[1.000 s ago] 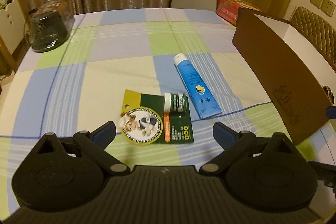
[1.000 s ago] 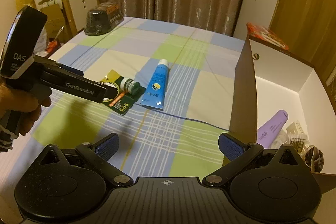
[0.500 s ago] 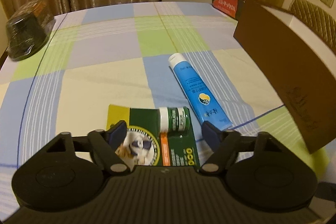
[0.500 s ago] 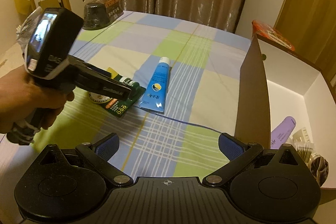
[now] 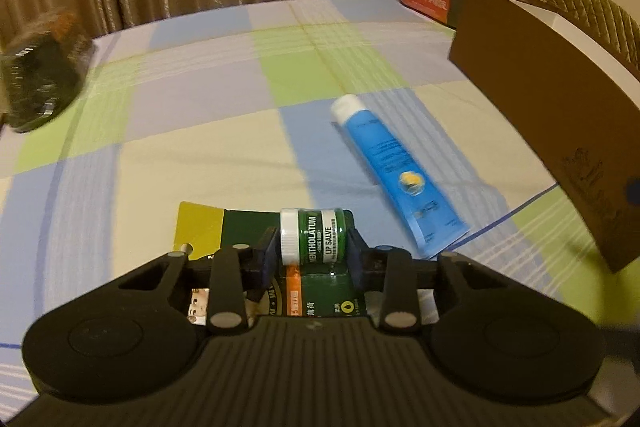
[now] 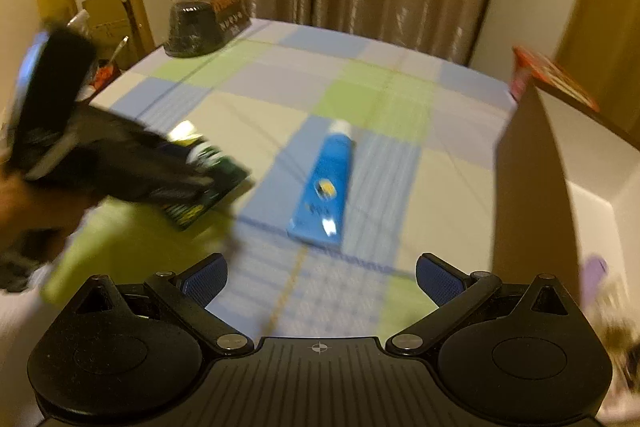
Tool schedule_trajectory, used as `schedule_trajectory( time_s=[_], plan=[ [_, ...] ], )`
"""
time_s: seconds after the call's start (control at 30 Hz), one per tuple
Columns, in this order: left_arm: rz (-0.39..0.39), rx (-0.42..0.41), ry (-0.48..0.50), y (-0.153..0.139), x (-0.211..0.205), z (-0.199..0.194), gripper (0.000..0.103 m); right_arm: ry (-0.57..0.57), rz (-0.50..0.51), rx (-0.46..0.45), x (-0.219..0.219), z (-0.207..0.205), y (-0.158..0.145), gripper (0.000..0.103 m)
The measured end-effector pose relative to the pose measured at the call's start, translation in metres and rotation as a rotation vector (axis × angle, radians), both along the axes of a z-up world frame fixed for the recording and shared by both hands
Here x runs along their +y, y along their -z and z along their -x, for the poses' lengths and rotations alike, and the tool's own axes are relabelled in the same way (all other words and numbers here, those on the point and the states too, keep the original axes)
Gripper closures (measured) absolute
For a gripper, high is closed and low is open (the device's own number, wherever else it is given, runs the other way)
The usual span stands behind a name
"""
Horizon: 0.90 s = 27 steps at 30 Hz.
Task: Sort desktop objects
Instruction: 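Grasp the green lip-salve card with the left tool while the right tool grasps the blue tube, then carry the lip-salve card and blue tube with both tools over the brown box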
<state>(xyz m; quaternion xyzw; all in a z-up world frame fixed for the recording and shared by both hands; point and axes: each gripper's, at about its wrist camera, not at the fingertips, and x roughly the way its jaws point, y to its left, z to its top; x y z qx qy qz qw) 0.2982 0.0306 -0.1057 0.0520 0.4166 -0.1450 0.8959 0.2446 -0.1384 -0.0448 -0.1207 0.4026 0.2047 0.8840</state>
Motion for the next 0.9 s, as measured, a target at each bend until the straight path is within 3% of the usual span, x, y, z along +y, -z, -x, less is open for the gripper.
schedule_trajectory(
  time_s=[0.27,0.33,0.37,0.5,0.53,0.57,0.63,0.9],
  plan=[
    [-0.027,0.008,-0.109,-0.009,0.057,0.018,0.073,0.083,-0.073,0.023,0.023,-0.083,0.027,0.000],
    [-0.026,0.013,-0.127,-0.010,0.064,0.021,0.073,0.099,-0.080,0.040,0.027,-0.103,0.036,0.013],
    [-0.025,0.015,-0.135,-0.010,0.067,0.023,0.073,0.104,-0.078,0.053,0.030,-0.112,0.041,0.029],
    [-0.021,0.024,-0.160,-0.012,0.076,0.029,0.073,0.128,-0.053,0.060,0.035,-0.126,0.052,0.035],
    [-0.019,0.025,-0.164,-0.012,0.077,0.030,0.073,0.133,-0.056,0.057,0.034,-0.127,0.053,0.042],
    [-0.018,0.026,-0.166,-0.012,0.078,0.031,0.073,0.134,-0.057,0.057,0.034,-0.127,0.053,0.059],
    [-0.013,0.027,-0.170,-0.013,0.080,0.034,0.073,0.135,-0.051,0.057,0.033,-0.126,0.054,0.070],
    [0.014,0.015,-0.150,-0.019,0.071,0.035,0.073,0.124,-0.076,0.038,0.026,-0.101,0.035,0.072]
  ],
)
